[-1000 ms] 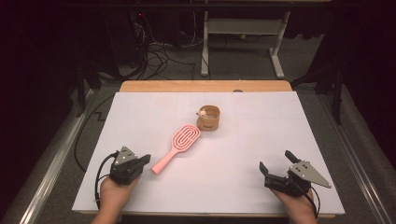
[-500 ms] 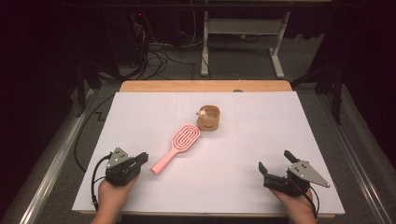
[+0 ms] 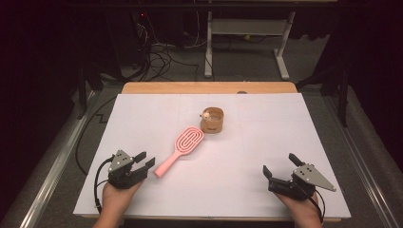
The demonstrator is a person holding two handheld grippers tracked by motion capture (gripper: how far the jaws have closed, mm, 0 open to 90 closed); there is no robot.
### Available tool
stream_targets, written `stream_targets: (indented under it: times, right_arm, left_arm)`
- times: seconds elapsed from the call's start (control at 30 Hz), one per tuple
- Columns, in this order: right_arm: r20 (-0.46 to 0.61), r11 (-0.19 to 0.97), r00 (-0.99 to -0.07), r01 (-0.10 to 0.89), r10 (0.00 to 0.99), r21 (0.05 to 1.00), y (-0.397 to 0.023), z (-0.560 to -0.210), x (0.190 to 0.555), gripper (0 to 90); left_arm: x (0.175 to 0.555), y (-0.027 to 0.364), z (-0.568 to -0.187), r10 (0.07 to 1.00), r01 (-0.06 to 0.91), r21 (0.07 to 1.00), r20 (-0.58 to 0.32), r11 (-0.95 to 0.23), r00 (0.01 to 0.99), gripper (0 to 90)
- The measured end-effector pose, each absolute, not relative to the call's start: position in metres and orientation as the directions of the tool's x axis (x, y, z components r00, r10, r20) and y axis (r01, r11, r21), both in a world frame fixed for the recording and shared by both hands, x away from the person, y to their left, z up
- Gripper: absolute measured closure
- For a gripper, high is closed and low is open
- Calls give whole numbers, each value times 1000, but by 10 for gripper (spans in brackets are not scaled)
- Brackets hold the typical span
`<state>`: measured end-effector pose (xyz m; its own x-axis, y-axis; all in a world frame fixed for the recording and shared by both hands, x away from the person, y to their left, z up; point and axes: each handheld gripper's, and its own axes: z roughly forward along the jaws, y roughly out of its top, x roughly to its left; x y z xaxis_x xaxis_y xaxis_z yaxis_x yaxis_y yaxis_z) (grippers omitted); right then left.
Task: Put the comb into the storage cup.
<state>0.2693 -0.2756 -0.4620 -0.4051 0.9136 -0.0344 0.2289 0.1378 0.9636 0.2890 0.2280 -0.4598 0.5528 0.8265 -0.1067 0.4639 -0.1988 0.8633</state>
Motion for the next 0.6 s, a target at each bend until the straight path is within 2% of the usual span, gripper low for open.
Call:
stream_targets:
  times: [0.2, 0.27, 0.33, 0.4, 0.6]
  right_arm:
    - [-37, 143, -406, 235, 913, 961, -277, -461, 267, 19]
    - [-31, 138, -406, 237, 913, 962, -279, -460, 266, 11]
    - [-19, 127, -411, 236, 912, 963, -279, -460, 266, 5]
    - [-24, 131, -415, 232, 910, 964, -278, -459, 265, 5]
    - [-31, 141, -423, 230, 906, 963, -281, -459, 261, 4]
  left_arm:
    - [289, 229, -460, 812, 447, 873, -112, -196, 573, 532]
    - [289, 229, -460, 823, 449, 874, -110, -187, 558, 423]
    - [289, 229, -459, 827, 446, 875, -104, -188, 552, 422]
    - [289, 228, -459, 837, 444, 876, -91, -191, 540, 352]
    - [289, 227, -461, 832, 442, 875, -89, -196, 547, 261]
